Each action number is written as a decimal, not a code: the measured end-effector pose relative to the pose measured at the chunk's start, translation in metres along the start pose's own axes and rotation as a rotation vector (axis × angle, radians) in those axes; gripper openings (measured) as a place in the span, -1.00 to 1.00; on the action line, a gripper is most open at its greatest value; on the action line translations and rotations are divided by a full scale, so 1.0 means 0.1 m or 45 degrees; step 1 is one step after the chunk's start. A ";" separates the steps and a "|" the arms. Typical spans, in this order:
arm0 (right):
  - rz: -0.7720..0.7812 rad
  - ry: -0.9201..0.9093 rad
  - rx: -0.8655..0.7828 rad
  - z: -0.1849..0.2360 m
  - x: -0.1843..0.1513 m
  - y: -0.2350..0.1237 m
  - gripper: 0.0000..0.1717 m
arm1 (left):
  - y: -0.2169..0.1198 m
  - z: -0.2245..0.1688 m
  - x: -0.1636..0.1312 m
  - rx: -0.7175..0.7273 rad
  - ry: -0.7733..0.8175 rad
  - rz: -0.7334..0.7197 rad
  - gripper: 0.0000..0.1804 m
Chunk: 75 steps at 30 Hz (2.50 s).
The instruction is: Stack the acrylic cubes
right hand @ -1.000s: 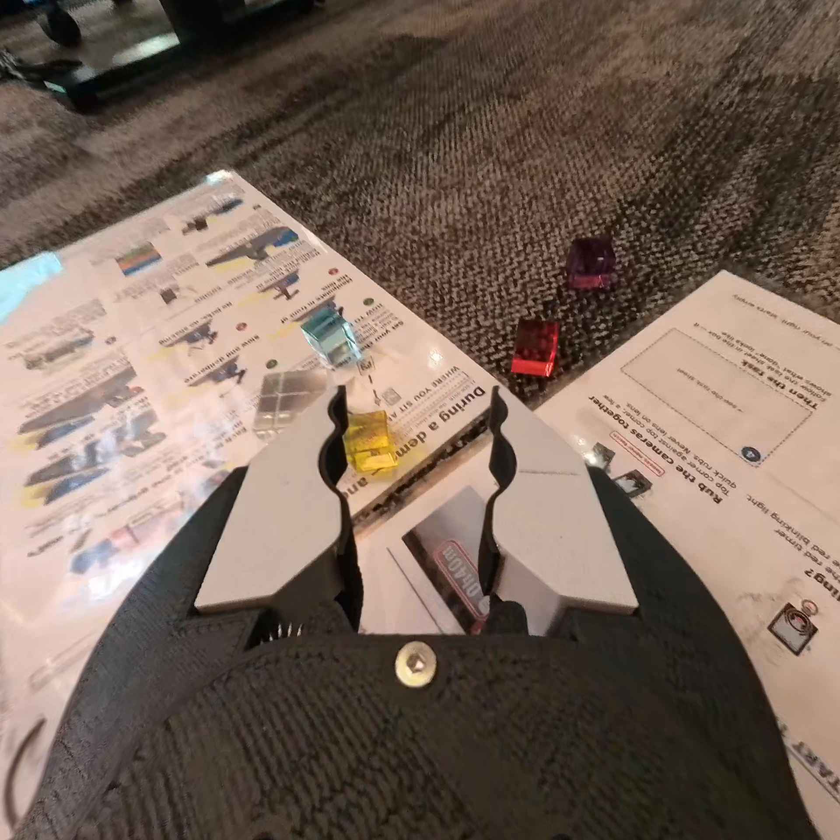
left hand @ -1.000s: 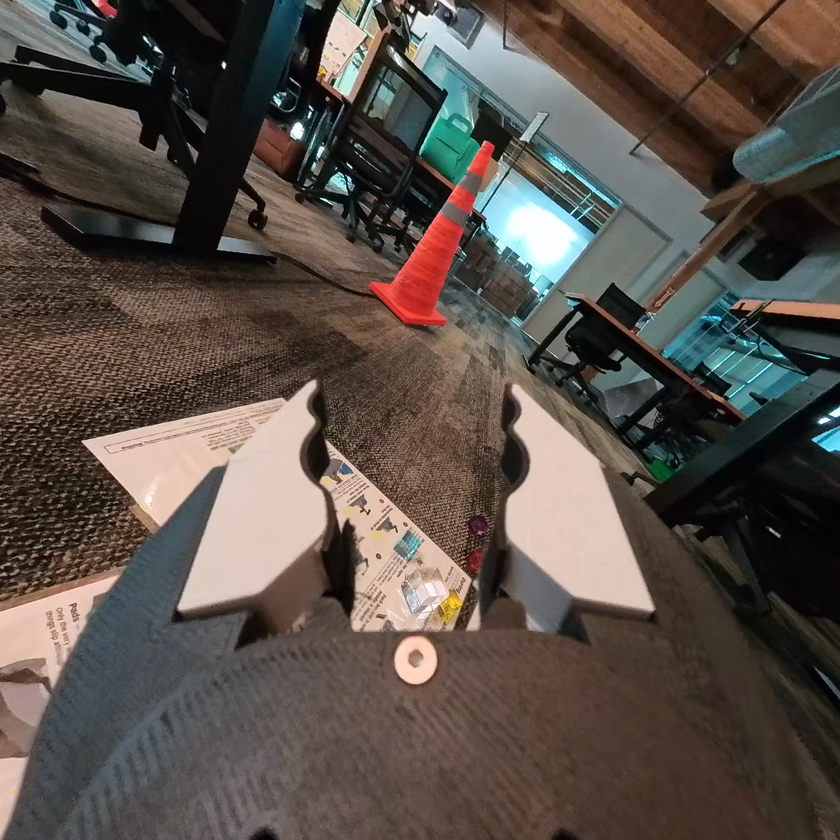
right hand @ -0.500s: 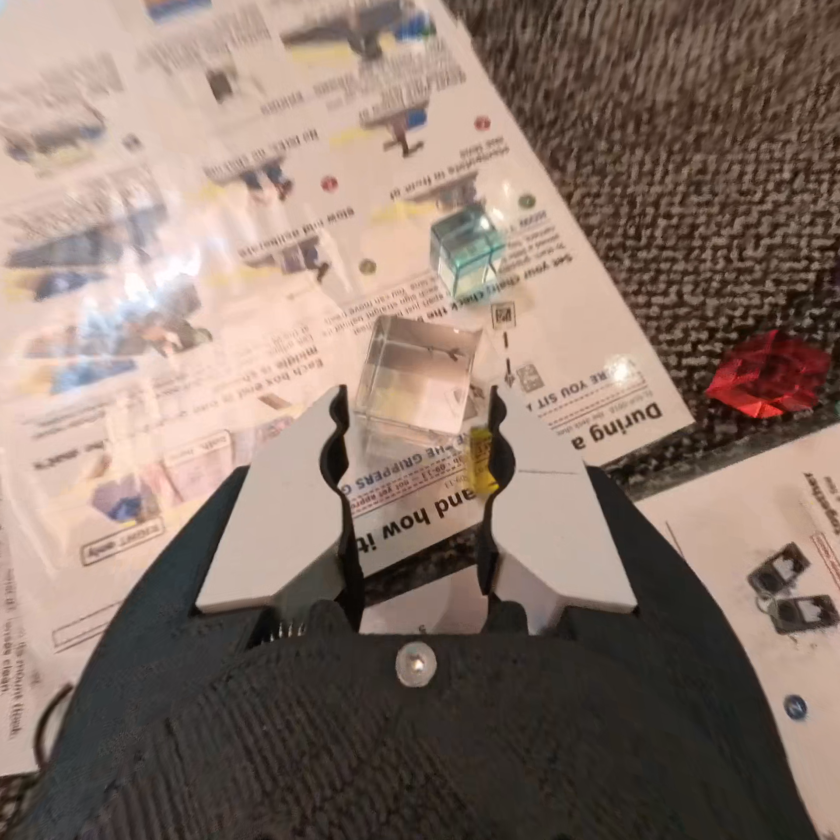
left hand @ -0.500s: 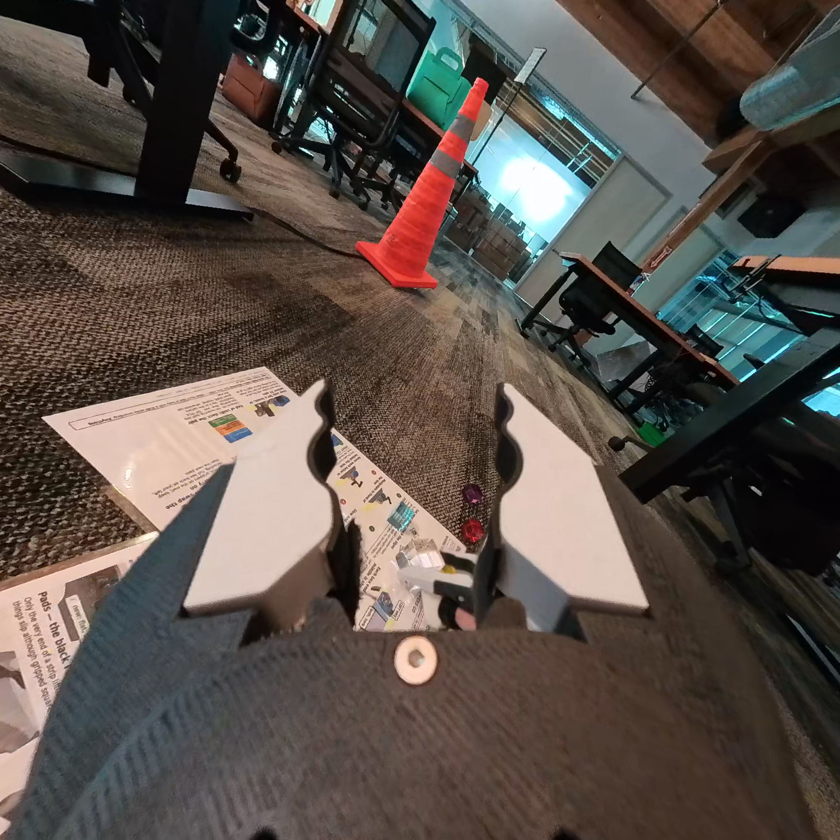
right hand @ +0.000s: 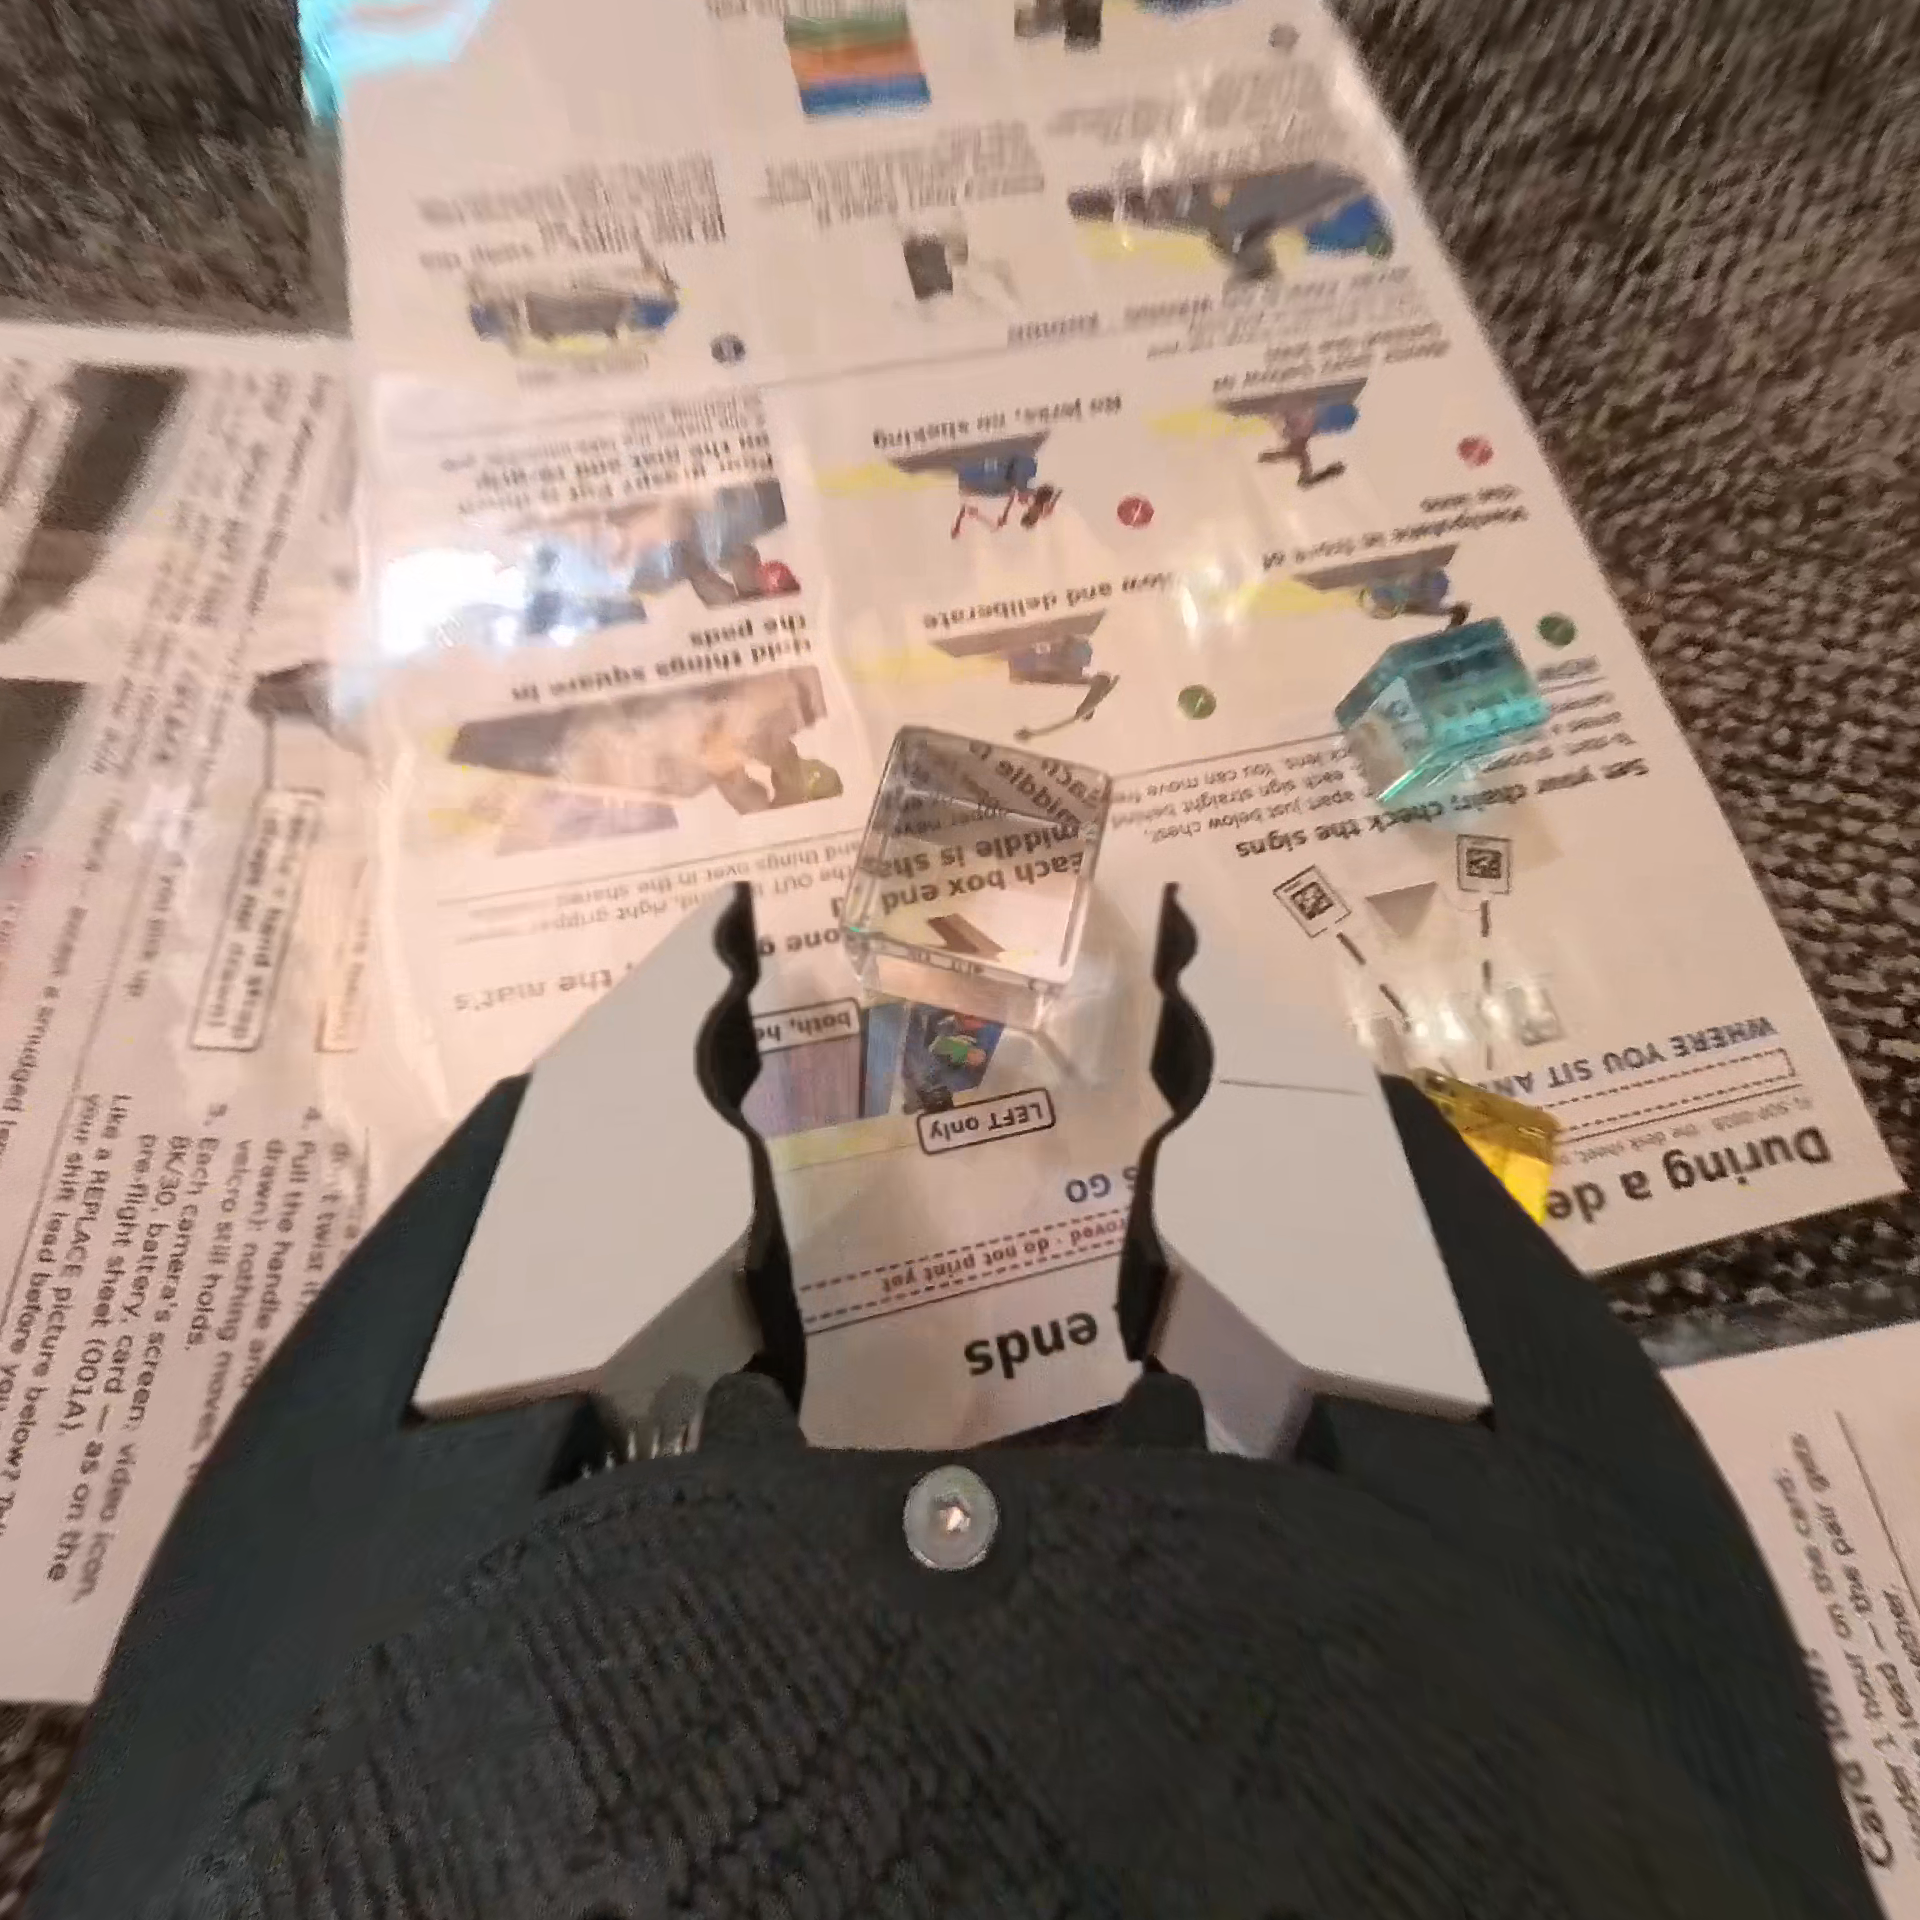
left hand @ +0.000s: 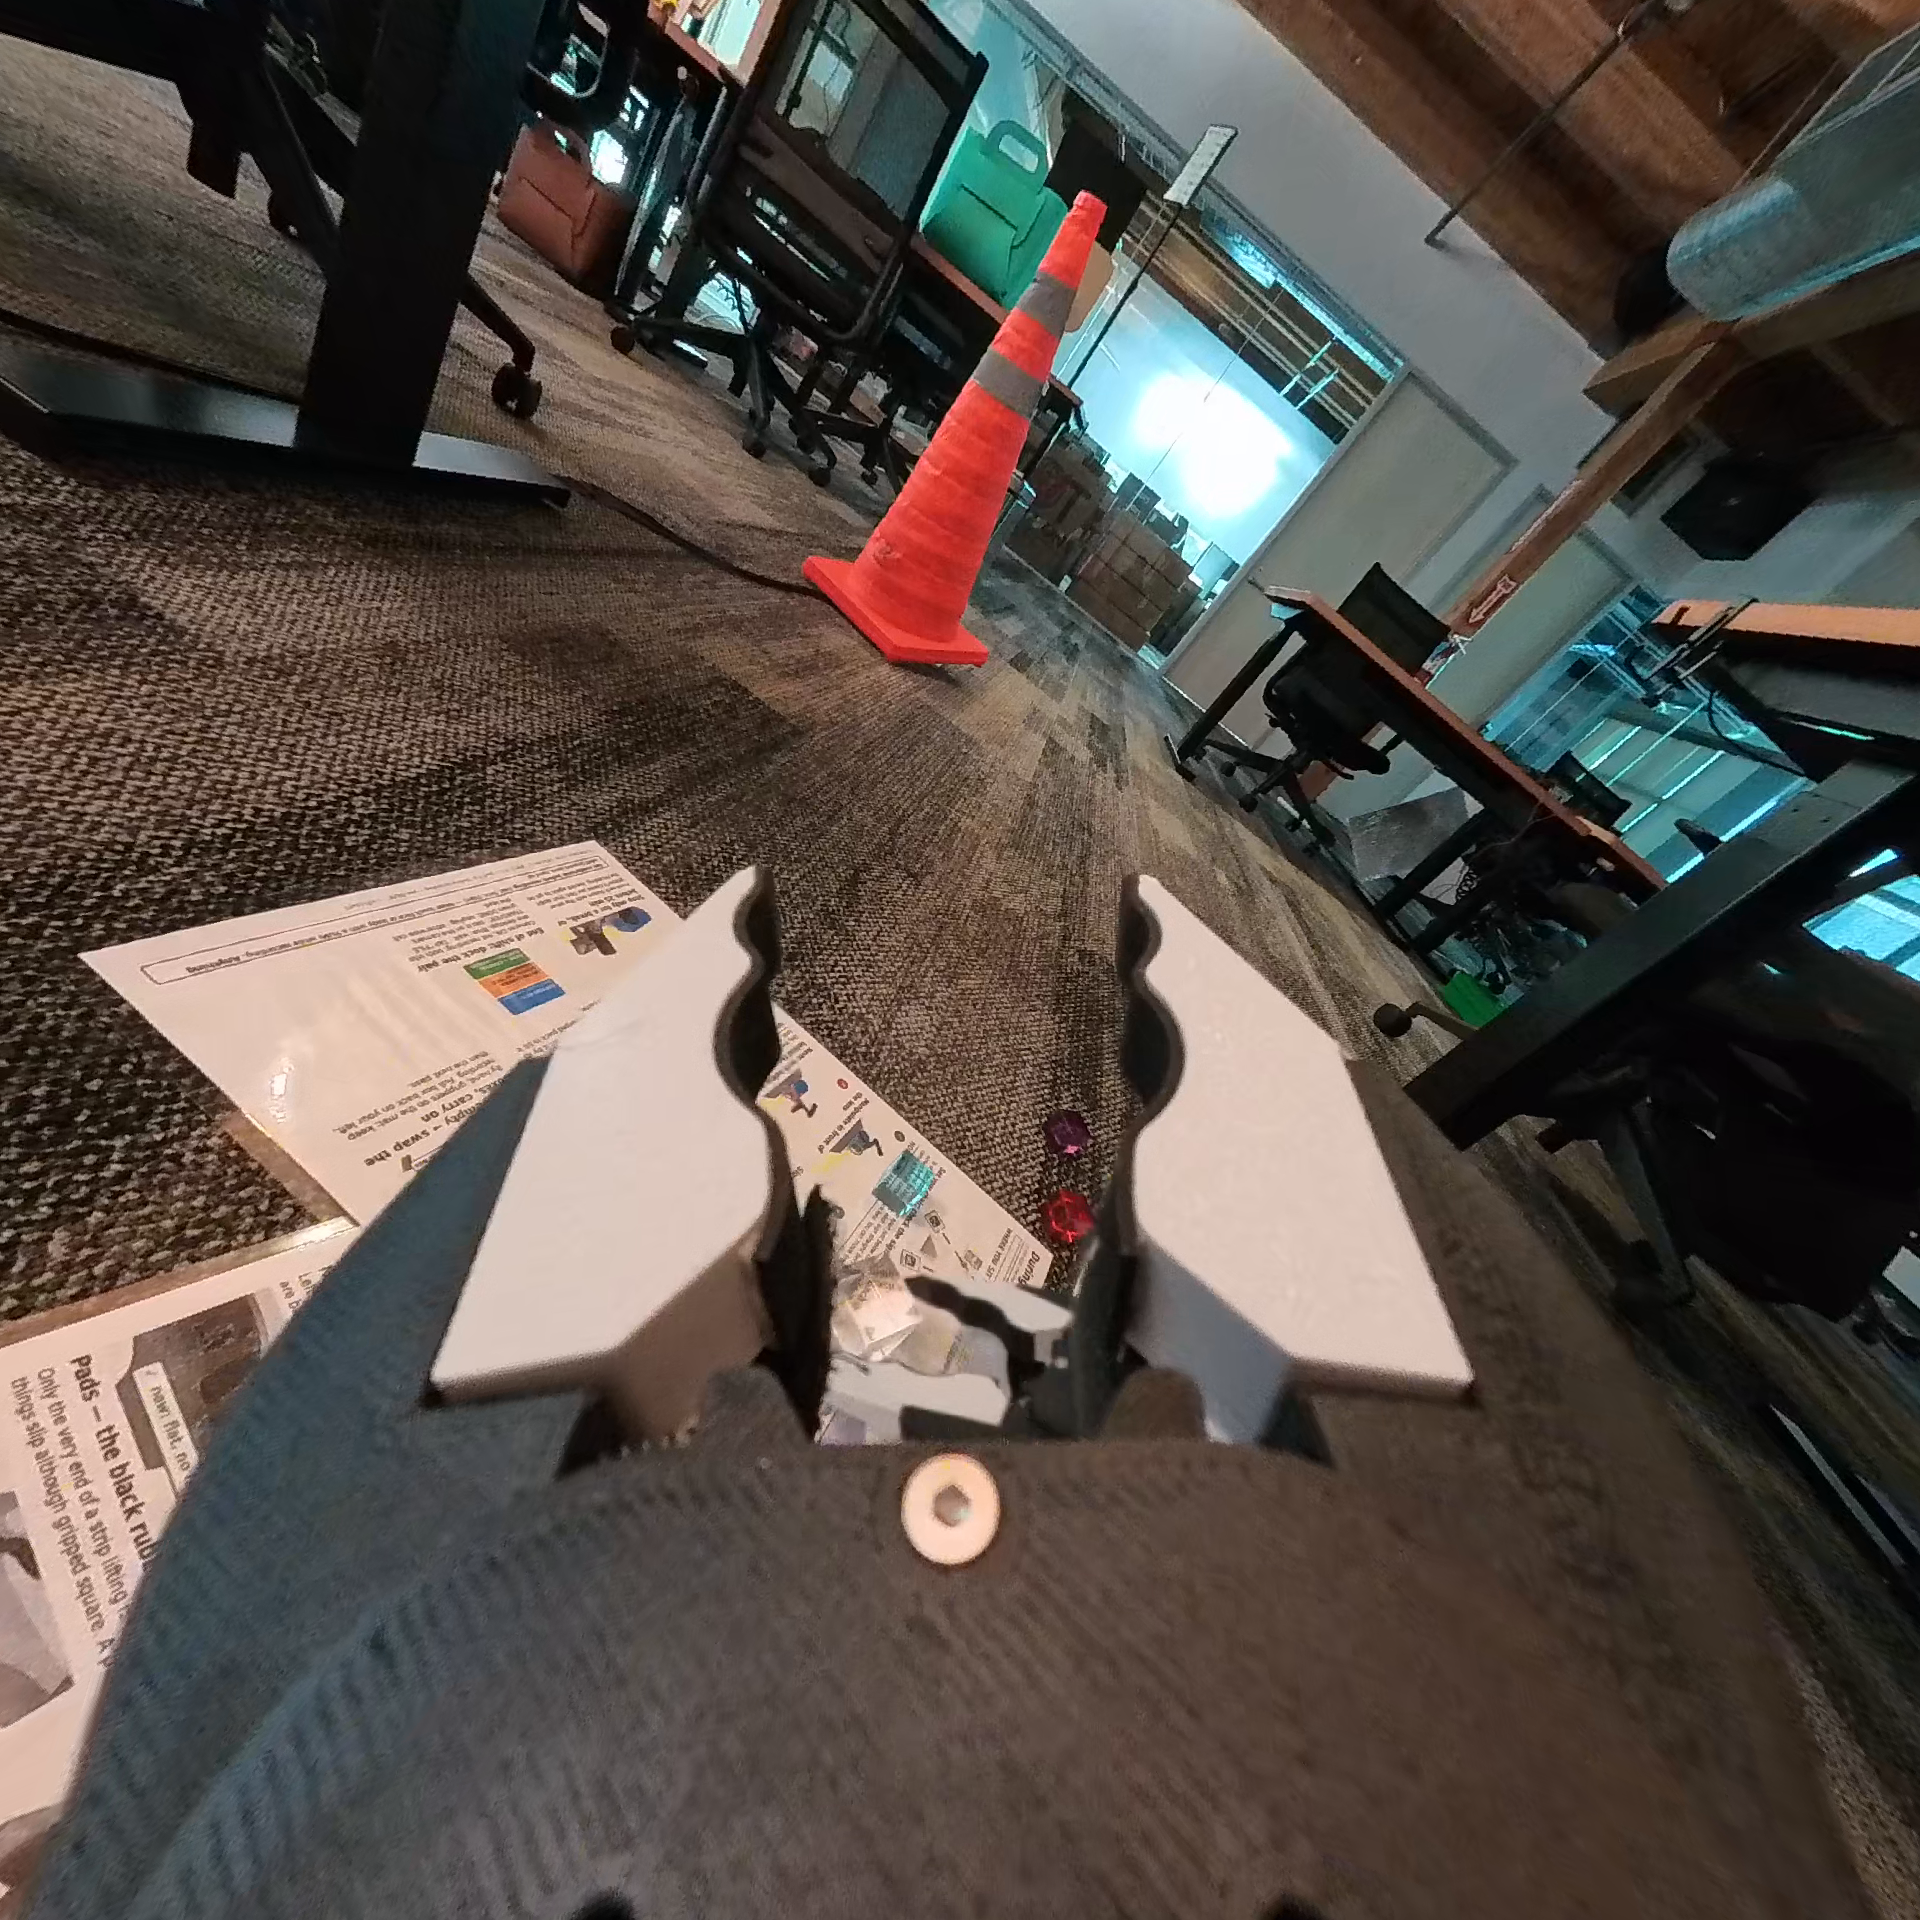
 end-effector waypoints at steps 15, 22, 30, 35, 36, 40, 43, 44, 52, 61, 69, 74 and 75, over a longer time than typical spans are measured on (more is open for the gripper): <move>0.083 0.456 -0.215 -0.86 -0.40 -0.12 -0.55 | 0.00 0.01 0.00 -0.011 -0.018 -0.003 -0.29; -0.079 0.350 -0.116 -0.69 -0.02 -0.24 -0.70 | 0.05 0.03 -0.05 0.031 0.028 0.048 -0.28; -0.098 0.099 0.012 -0.18 0.30 -0.27 -0.70 | 0.08 0.01 -0.09 0.030 0.046 0.078 -0.29; -0.035 0.043 0.004 -0.03 0.27 -0.20 -0.70 | 0.08 0.02 -0.09 0.021 0.021 0.076 -0.29; -0.016 0.034 0.010 0.00 0.25 -0.17 -0.70 | 0.08 0.02 -0.09 0.020 0.021 0.076 -0.28; 0.008 -0.013 -0.030 0.03 0.22 -0.14 -0.70 | 0.09 0.01 -0.10 0.016 0.023 0.082 -0.29; 0.013 -0.016 -0.054 0.02 0.20 -0.15 -0.69 | 0.09 0.01 -0.10 0.014 0.017 0.083 -0.29; 0.013 -0.012 -0.062 0.01 0.19 -0.15 -0.69 | 0.09 0.02 -0.10 0.012 0.014 0.083 -0.29; 0.031 0.003 -0.108 0.02 0.17 -0.16 -0.69 | 0.09 0.01 -0.09 0.007 0.009 0.081 -0.29; -0.014 0.008 -0.106 0.03 0.18 -0.21 -0.57 | 0.09 0.01 -0.09 0.002 0.005 0.079 -0.29; 0.008 0.082 -0.118 -0.03 0.16 -0.22 -0.70 | 0.09 0.00 -0.09 -0.004 -0.001 0.078 -0.29; 0.010 0.105 -0.118 -0.02 0.15 -0.22 -0.70 | 0.09 0.00 -0.09 -0.006 0.001 0.080 -0.29; 0.010 0.104 -0.114 -0.02 0.15 -0.22 -0.70 | 0.09 0.00 -0.09 -0.005 0.001 0.080 -0.29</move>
Point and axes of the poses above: each gripper's, where its closed fingertips meet, y out along the fingers, x out of its top, z = x × y across the jaws, the point moved 3 cm from there along -y, back along the fingers, and after that the axes turned 13 degrees about z, right-handed, at the moved point
